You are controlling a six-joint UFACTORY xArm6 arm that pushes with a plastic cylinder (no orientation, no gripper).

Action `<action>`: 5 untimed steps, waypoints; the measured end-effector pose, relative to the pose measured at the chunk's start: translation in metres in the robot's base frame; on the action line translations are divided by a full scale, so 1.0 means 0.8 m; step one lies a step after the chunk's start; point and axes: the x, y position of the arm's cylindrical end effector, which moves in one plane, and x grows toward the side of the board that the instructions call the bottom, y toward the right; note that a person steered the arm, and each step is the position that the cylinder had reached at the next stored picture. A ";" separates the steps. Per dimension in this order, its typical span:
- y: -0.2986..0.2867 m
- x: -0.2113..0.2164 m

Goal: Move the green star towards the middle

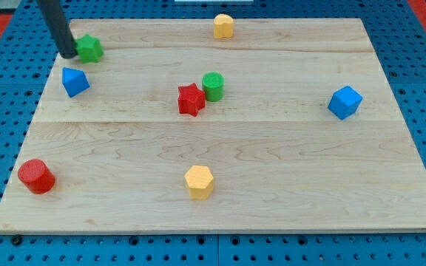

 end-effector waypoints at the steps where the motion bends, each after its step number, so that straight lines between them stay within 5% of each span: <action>1: 0.010 -0.001; 2: -0.044 -0.027; 4: 0.094 -0.032; 5: 0.108 -0.045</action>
